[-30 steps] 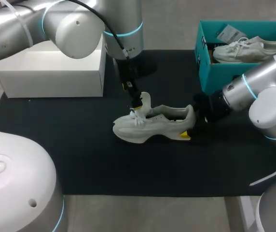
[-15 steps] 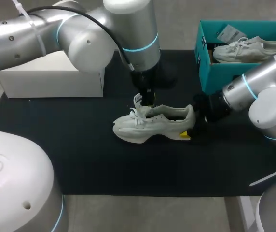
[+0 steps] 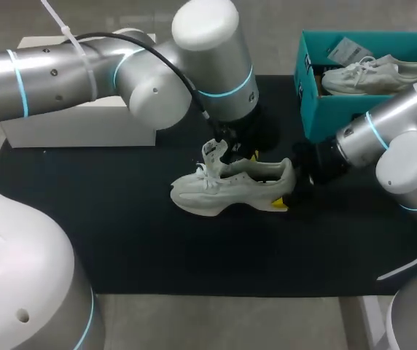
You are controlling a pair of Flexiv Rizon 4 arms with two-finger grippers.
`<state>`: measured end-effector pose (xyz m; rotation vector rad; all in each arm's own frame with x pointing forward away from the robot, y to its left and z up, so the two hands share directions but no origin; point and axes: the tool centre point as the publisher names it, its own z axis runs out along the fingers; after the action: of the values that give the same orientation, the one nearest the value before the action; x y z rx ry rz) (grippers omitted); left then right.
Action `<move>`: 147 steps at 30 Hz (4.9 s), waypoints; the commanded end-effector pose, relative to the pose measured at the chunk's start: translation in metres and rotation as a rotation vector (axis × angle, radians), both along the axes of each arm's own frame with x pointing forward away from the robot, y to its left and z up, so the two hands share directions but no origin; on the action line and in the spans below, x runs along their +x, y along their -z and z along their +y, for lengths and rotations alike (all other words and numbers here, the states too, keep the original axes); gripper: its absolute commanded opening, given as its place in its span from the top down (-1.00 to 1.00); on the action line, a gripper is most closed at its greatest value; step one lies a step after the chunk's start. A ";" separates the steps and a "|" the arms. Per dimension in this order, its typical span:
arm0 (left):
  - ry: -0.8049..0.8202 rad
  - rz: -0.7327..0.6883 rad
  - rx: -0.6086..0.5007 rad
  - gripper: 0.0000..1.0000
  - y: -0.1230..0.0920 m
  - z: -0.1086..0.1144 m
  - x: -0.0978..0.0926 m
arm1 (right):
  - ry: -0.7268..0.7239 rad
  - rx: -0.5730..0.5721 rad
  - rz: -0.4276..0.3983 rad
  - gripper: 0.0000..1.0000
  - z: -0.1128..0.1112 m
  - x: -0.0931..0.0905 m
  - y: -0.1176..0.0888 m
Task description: Take the shoe out of the shoebox, open the shoe tongue, remove and reinsert the insole, then place the shoe into the shoebox
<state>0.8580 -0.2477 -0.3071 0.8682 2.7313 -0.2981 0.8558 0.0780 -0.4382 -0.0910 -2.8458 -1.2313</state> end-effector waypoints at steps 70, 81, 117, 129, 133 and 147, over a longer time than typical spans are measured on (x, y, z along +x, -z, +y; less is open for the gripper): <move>-0.399 0.270 0.075 1.00 0.097 0.010 -0.024 | 0.000 0.000 0.000 1.00 0.001 0.001 0.006; -0.313 0.318 0.092 1.00 0.098 0.010 -0.032 | 0.000 0.000 0.000 1.00 0.001 0.001 0.006; -0.364 0.031 0.026 0.12 0.157 0.003 -0.001 | 0.000 0.000 0.000 1.00 0.001 0.001 0.006; -0.432 0.042 0.070 0.31 0.180 0.005 0.002 | 0.000 0.000 0.000 1.00 0.001 0.001 0.006; -0.457 0.077 0.073 1.00 0.182 0.007 0.002 | 0.000 0.000 0.000 1.00 0.001 0.001 0.006; -0.493 0.181 -0.014 1.00 0.133 0.014 -0.010 | 0.000 0.000 0.000 1.00 0.001 0.001 0.006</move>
<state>0.8383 -0.2334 -0.4163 0.1495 2.9713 -0.2423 0.8583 0.0752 -0.4385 -0.0941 -2.8472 -1.2325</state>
